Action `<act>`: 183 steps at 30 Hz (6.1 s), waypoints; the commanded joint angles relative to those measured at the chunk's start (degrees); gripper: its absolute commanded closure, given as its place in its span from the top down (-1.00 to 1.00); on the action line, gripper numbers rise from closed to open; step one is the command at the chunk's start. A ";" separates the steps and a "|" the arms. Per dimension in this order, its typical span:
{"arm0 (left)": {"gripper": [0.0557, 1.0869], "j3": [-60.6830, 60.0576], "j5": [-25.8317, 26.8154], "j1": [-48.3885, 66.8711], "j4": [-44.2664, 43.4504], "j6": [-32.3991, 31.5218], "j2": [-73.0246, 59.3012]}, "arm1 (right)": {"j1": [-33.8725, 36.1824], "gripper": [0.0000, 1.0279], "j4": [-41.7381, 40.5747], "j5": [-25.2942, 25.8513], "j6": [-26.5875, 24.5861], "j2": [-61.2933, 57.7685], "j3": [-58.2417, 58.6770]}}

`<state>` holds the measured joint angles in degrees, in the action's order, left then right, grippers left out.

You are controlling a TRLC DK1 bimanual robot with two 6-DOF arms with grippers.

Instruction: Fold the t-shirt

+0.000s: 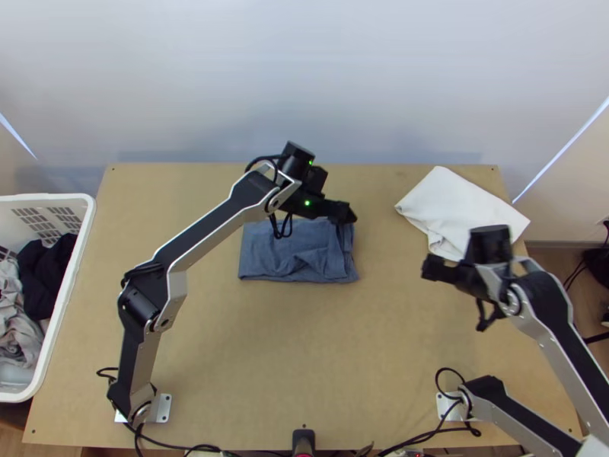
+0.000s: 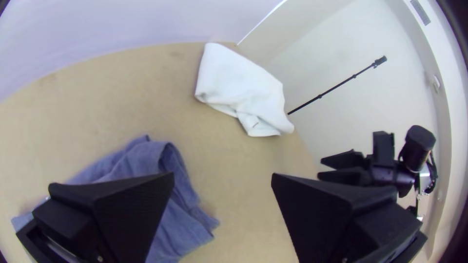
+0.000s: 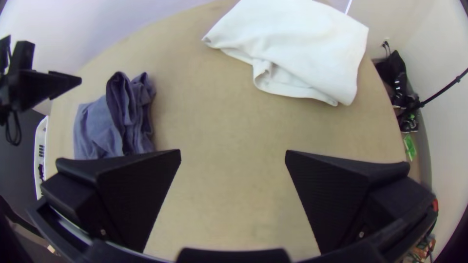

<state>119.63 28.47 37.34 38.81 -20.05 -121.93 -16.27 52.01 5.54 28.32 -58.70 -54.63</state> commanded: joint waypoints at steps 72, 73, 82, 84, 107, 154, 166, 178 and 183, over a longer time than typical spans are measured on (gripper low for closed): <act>0.91 -24.62 0.01 -21.79 2.50 6.61 24.90 | -4.12 -0.94 -27.31 -41.05 16.86 -46.60 -29.57; 0.91 -24.71 0.01 -21.79 2.50 6.61 24.90 | -3.94 -0.94 -27.14 -40.17 16.42 -45.72 -29.57; 0.91 -24.98 0.01 -21.70 2.41 6.61 24.81 | 1.51 -0.94 -18.52 -37.71 12.64 -40.09 -34.75; 0.91 -24.98 0.10 -21.70 2.41 6.78 24.81 | 3.35 -0.94 -17.12 -37.53 11.94 -39.56 -36.86; 0.91 -25.06 0.10 -22.14 2.33 7.31 25.07 | 27.61 -0.94 -4.28 -39.20 5.26 -53.28 -70.26; 0.91 -32.36 -0.08 -25.92 1.97 8.54 33.60 | 32.88 0.94 -60.53 -1.67 -35.35 -7.84 5.32; 0.91 -31.92 -0.17 -29.96 5.05 8.98 37.73 | 34.91 0.94 -78.99 1.58 -27.70 -40.44 8.93; 0.91 -33.68 -0.17 -29.96 6.28 8.01 40.45 | 43.25 0.94 -77.67 1.67 -30.69 -43.96 11.74; 0.91 -36.31 -0.17 -29.96 5.84 7.49 42.48 | 41.50 0.94 -70.91 1.58 -30.34 -32.89 9.46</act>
<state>85.80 28.29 7.42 44.91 -11.84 -81.67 25.54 -24.32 7.05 -1.56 -99.79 -44.07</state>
